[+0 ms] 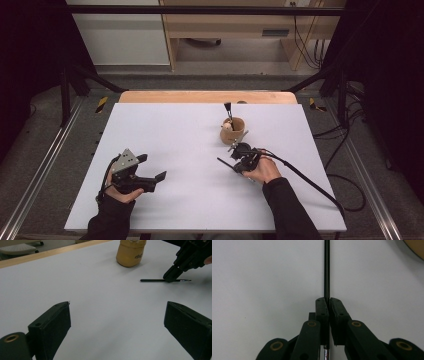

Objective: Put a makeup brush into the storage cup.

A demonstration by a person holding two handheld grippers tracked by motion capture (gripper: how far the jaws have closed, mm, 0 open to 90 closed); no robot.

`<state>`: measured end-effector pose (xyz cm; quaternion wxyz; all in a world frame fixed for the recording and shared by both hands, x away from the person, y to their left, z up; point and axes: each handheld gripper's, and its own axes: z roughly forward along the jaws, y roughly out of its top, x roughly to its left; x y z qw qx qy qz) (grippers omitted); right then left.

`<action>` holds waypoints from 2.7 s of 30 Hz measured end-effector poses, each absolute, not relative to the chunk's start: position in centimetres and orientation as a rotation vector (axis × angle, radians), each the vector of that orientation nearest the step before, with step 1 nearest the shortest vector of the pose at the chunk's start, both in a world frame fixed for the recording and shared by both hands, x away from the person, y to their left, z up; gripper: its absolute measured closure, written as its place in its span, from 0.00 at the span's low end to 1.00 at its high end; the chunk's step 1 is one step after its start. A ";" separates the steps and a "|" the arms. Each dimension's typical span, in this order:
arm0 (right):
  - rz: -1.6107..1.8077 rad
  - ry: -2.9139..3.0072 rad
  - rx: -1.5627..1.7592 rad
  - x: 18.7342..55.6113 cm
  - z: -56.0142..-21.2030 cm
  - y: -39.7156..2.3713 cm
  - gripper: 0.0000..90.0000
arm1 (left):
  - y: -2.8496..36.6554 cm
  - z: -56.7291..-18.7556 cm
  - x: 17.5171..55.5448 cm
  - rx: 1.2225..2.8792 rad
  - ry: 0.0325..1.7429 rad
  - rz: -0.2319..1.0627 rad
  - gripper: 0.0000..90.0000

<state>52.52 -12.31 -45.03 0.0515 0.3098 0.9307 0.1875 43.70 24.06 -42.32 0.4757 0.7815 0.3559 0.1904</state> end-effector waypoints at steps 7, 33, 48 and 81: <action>0.639 2.814 0.943 52.2 -43.7 -12.8 0.95 | 24.0 -42.3 43.7 1.913 0.866 0.467 0.07; 0.839 2.800 0.849 49.3 -40.2 -13.8 0.95 | 22.6 -41.8 43.4 1.964 0.805 0.474 0.07; 0.884 2.818 0.800 48.2 -39.1 -13.8 0.95 | 21.3 -40.5 43.6 2.016 0.741 0.461 0.07; 0.898 2.880 0.677 46.8 -37.7 -12.2 0.95 | 15.6 -38.2 44.1 2.253 0.507 0.482 0.07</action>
